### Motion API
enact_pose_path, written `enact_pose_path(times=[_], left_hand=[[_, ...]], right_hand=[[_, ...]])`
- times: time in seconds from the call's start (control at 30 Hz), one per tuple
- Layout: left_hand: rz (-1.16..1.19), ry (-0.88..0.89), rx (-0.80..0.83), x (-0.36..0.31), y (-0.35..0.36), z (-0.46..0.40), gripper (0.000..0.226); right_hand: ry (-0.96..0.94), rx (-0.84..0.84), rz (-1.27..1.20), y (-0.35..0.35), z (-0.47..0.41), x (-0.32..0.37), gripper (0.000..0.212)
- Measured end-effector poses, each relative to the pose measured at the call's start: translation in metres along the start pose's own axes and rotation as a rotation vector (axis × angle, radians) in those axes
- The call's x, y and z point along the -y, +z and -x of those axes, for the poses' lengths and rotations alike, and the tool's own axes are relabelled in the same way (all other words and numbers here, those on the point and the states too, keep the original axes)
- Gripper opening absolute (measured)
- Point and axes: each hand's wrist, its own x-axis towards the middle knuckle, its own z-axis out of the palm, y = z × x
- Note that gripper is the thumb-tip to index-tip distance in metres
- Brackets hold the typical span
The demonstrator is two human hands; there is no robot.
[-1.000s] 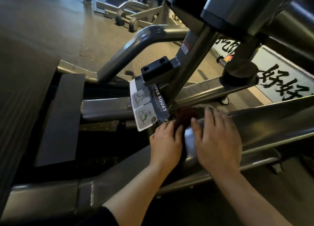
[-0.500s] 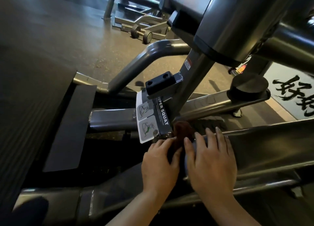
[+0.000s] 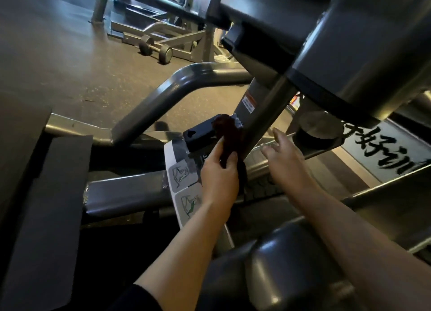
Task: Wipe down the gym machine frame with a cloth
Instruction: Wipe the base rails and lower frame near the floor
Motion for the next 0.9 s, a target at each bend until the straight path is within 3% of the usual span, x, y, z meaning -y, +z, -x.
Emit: enact_pose_path(times=[0.1, 0.2, 0.3, 0.47, 0.63, 0.7, 0.8, 0.9], left_hand=[[-0.079, 0.112, 0.029, 0.003, 0.01, -0.025, 0.051], [-0.263, 0.299, 0.087, 0.0, 0.023, -0.052, 0.056], [-0.499, 0.409, 0.093, -0.013, 0.038, -0.093, 0.066], [-0.661, 0.427, -0.039, -0.028, 0.052, -0.135, 0.055], [-0.737, 0.424, 0.054, -0.02, 0.033, -0.116, 0.035], [-0.67, 0.397, 0.085, -0.023, 0.026, -0.102, 0.039], [-0.484, 0.435, -0.018, -0.039, 0.021, -0.08, 0.046], [-0.366, 0.54, -0.107, -0.064, 0.022, -0.069, 0.044]], right_hand=[[0.1, -0.092, -0.094, 0.0, -0.048, 0.017, 0.05], [0.08, -0.127, -0.176, 0.004, -0.09, 0.025, 0.013], [0.038, -0.169, -0.231, 0.01, -0.107, 0.022, 0.005], [-0.013, -0.112, -0.275, 0.011, -0.106, 0.022, 0.01], [-0.028, -0.049, -0.274, 0.01, -0.1, 0.032, 0.024], [0.004, -0.067, -0.249, 0.008, -0.097, 0.032, 0.021], [0.057, -0.067, -0.236, 0.002, -0.093, 0.039, 0.007], [0.158, 0.014, -0.276, -0.003, -0.082, 0.05, 0.043]])
